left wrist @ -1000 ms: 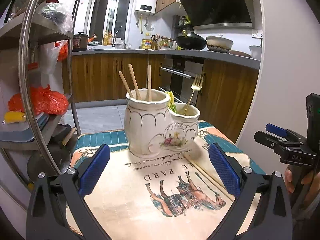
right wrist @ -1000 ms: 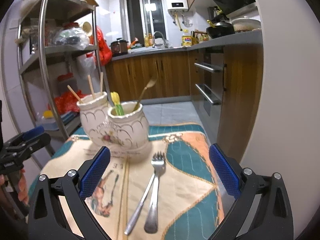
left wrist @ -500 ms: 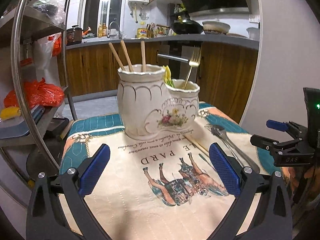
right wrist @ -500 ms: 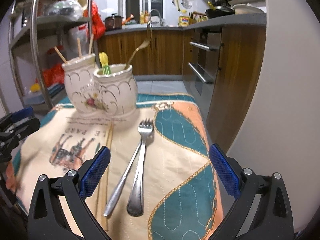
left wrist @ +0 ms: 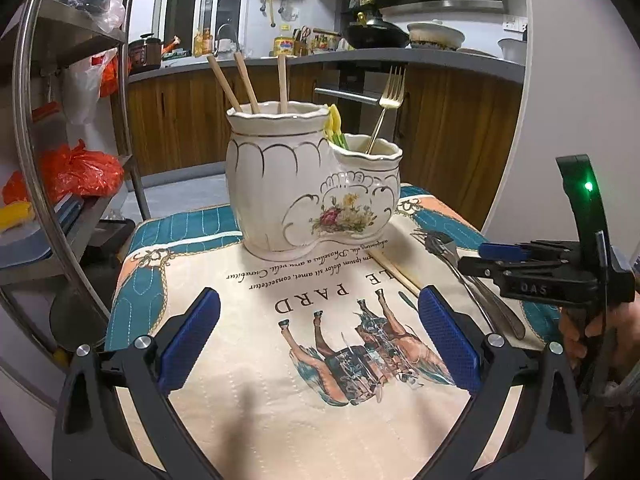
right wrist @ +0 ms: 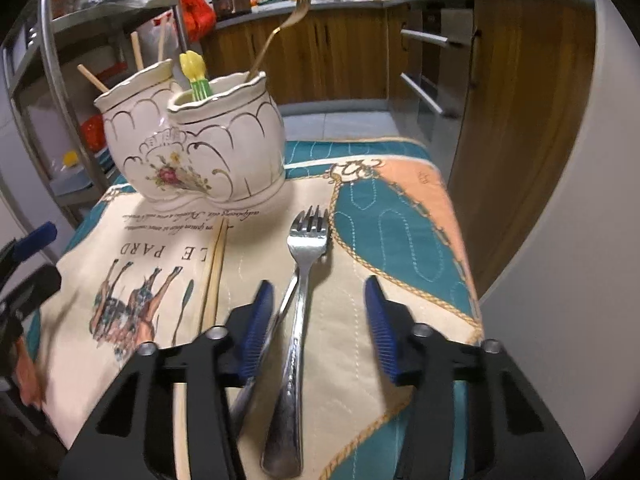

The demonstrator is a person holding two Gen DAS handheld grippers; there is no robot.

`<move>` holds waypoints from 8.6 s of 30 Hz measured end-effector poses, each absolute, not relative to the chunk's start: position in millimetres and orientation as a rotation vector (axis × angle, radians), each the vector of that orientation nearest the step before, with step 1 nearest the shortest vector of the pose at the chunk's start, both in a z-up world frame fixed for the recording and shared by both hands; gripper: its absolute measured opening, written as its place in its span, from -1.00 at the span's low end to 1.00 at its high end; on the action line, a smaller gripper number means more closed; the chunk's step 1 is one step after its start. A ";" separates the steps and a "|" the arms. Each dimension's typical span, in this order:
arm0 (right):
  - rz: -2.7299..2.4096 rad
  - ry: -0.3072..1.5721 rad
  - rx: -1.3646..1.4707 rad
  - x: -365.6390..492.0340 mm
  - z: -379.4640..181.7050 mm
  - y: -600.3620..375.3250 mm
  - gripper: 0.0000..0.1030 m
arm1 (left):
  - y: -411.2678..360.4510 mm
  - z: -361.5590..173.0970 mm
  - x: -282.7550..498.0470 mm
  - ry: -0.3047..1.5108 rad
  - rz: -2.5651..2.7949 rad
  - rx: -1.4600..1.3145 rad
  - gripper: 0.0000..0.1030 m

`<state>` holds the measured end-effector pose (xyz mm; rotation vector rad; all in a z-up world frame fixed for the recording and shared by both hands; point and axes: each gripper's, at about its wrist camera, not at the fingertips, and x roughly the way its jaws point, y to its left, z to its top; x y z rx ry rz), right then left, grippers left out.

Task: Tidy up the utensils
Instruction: 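Grasp the silver fork with the right tool while the left tool grasps a chopstick, then lift the silver fork off the cloth while the left tool lifts the chopstick, then carry the fork to the short pot while the left tool carries the chopstick to the tall pot, then lower the fork into the short pot while the left tool drops the chopstick in the tall pot, then open both tools and withdraw them toward the remaining silver spoon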

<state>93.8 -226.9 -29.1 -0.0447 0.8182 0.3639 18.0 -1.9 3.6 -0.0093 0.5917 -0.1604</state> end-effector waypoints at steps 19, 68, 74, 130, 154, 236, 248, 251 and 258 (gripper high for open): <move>0.496 0.849 0.080 105.5 -30.5 -235.2 -0.87 | -59.2 -3.5 43.0 0.724 -0.142 0.047 0.89; 0.582 0.766 0.155 82.5 -19.8 -270.9 -0.93 | -57.1 -24.9 56.1 0.992 -0.120 0.102 -0.87; 0.559 0.816 0.103 89.1 -29.1 -260.6 -0.73 | -56.9 -25.1 53.7 0.960 -0.145 0.094 -0.38; 0.550 0.321 -0.014 43.8 83.2 -219.3 -0.93 | 8.8 77.1 18.7 0.414 -0.304 -0.033 -0.88; 0.526 0.229 0.094 144.1 104.0 -187.9 -0.93 | 29.3 108.4 151.4 0.217 -0.298 -0.168 -0.88; 0.377 0.358 0.003 67.8 65.1 -226.1 0.90 | 10.9 90.9 20.5 0.236 -0.172 0.077 0.90; 0.281 0.531 -0.016 57.6 21.3 -248.7 0.90 | -2.1 45.8 -7.7 0.348 -0.203 0.045 0.90; 0.273 0.580 -0.039 60.8 9.8 -244.1 0.90 | -6.0 33.5 -2.8 0.397 -0.189 0.058 0.90; 0.246 0.651 -0.126 66.9 -8.0 -229.3 0.90 | 4.1 23.1 5.9 0.458 -0.191 0.012 0.90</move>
